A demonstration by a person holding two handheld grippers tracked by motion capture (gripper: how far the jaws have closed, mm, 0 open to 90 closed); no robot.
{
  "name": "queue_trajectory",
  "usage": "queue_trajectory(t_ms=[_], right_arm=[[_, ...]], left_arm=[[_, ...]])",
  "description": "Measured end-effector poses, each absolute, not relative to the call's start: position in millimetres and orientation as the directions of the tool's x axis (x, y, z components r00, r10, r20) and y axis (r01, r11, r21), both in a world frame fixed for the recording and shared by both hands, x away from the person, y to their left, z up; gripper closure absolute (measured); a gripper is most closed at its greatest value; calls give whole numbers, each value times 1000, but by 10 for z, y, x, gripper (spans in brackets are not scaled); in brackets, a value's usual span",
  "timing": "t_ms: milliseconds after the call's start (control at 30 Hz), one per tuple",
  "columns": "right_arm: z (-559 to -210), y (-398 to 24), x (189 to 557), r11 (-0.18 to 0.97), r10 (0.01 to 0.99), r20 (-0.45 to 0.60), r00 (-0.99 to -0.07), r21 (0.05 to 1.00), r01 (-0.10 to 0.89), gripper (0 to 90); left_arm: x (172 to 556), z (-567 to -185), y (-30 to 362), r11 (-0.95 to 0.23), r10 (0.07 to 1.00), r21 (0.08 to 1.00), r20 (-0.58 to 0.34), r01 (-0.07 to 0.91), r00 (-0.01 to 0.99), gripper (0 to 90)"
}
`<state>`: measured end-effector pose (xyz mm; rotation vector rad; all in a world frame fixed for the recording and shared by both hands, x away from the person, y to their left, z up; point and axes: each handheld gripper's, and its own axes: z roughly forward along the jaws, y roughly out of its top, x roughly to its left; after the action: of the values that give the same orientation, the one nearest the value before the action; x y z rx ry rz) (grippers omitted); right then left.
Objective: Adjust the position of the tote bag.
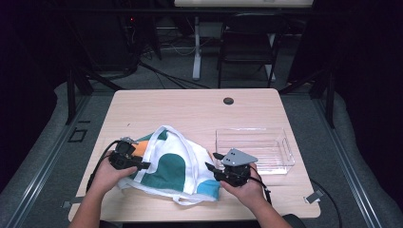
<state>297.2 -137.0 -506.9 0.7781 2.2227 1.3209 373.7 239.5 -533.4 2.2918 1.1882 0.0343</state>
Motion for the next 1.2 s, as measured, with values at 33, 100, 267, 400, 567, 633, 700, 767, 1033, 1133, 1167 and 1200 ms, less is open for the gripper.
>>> queue_trajectory(t_ms=[33,100,267,400,567,633,700,767,1033,1133,1167,1200], right_arm=[[-5069,-1370,2972,386,661,-83,-746,890,243,557],[-5070,-1381,2961,383,663,-84,-744,892,241,557],[-5068,-1406,2949,377,668,-83,-739,895,240,557],[-5067,-1417,2946,371,671,-79,-737,897,241,557],[-5067,-1422,2941,372,672,-83,-736,897,238,557],[-5066,-1421,2940,375,670,-85,-738,896,237,557],[-5066,-1421,2940,374,669,-85,-738,897,237,557],[-5065,-1419,2938,374,669,-84,-739,897,236,556],[-5068,-1398,2931,380,665,-83,-742,893,240,555],[-5066,-1381,2924,383,660,-82,-746,892,241,555],[-5066,-1375,2922,384,661,-82,-745,891,242,555],[-5068,-1360,2916,387,658,-82,-749,889,243,555]], left_arm=[[3737,-5334,2395,-456,762,483,-223,748,608,523],[3744,-5310,2384,-467,755,484,-217,740,619,556],[3743,-5251,2390,-476,751,500,-198,724,630,693],[3736,-5215,2384,-480,745,511,-191,713,639,752],[3721,-5180,2376,-494,741,511,-175,703,648,841],[3710,-5157,2381,-491,738,519,-179,700,651,857],[3698,-5120,2388,-492,736,529,-172,691,655,861],[3680,-5061,2398,-492,730,543,-168,680,663,869],[3628,-4901,2423,-486,724,583,-150,652,674,878],[3603,-4855,2425,-471,727,601,-151,646,670,879],[3594,-4831,2430,-470,727,606,-146,642,671,879],[3589,-4811,2437,-471,726,613,-138,634,673,879]])
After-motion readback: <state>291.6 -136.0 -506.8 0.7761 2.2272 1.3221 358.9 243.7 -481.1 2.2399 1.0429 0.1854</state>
